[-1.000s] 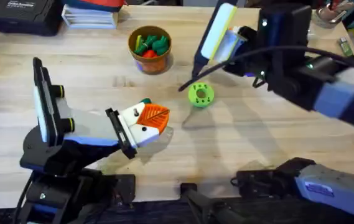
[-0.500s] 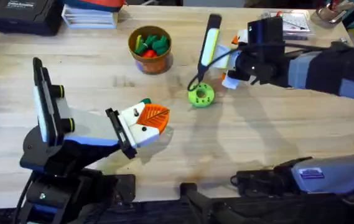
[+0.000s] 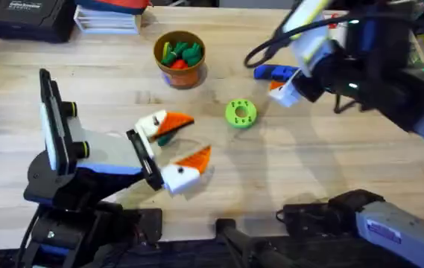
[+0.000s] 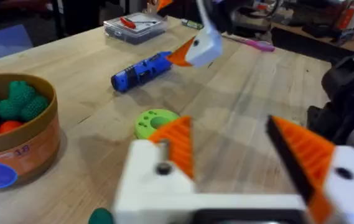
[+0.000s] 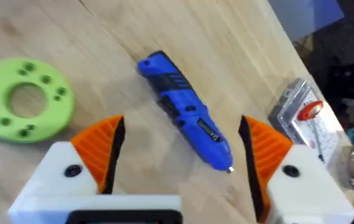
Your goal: Pick up the gripper from the table and insert it into the empty holder that is missing its gripper. Then pick up a screw, insert it into the mounting hole, and use the screwdriver to tighten it. Finally, clean up the table by picking up the vegetable and placing it into the bucket.
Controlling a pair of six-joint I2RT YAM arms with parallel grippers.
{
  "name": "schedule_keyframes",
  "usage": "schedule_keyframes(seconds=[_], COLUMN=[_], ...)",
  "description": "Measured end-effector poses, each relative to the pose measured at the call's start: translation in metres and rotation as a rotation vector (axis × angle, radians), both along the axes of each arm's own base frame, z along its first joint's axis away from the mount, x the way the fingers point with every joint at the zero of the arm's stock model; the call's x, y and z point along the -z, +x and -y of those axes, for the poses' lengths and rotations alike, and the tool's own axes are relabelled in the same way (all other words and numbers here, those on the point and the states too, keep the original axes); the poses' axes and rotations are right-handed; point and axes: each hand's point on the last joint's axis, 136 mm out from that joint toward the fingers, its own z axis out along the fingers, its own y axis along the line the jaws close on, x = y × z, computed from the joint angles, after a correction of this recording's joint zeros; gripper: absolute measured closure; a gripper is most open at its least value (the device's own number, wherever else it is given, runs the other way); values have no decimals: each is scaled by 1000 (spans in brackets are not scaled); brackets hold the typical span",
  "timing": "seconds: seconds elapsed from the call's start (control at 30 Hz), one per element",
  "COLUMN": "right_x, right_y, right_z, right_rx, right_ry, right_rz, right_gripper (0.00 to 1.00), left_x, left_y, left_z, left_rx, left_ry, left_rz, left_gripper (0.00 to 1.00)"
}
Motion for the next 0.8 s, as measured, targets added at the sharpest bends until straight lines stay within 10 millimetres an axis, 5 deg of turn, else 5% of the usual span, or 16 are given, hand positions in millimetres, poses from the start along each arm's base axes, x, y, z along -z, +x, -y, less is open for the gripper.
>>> schedule_keyframes(seconds=[0.07, 0.1, 0.13, 0.2, 0.37, 0.4, 0.53, 0.63, 0.7, 0.8], right_x=[-18, -25, -46, -57, -72, -73, -73, -73, -73, -73], right_y=[-13, -18, -34, -41, -51, -52, -53, -53, -53, -53], right_z=[-7, -11, -22, -27, -32, -33, -34, -34, -34, -34], right_rx=[-9, -19, -63, -88, -115, -111, -97, -90, -59, -46], right_ry=[85, 119, 213, 252, 299, 320, 346, 356, 394, 415], right_rz=[22, 30, 65, 88, 119, 116, 104, 101, 87, 79], right_gripper=[8, 9, 8, 8, 8, 8, 8, 8, 7, 8], left_x=[0, 0, -1, -6, -19, -38, -53, -47, -8, 20], left_y=[0, 0, 3, 6, 21, 27, 32, 42, 63, 64], left_z=[0, 0, -1, -3, -16, -34, -51, -58, -63, -69], left_rx=[0, 0, -16, -37, -167, -312, -423, -465, -490, -510], left_ry=[-1, 0, 4, 0, -20, 11, 105, 199, 353, 432], left_rz=[-2, -1, 14, 48, 2, -99, -208, -312, -521, -629], left_gripper=[46, 24, 15, 15, 15, 15, 15, 16, 16, 15])
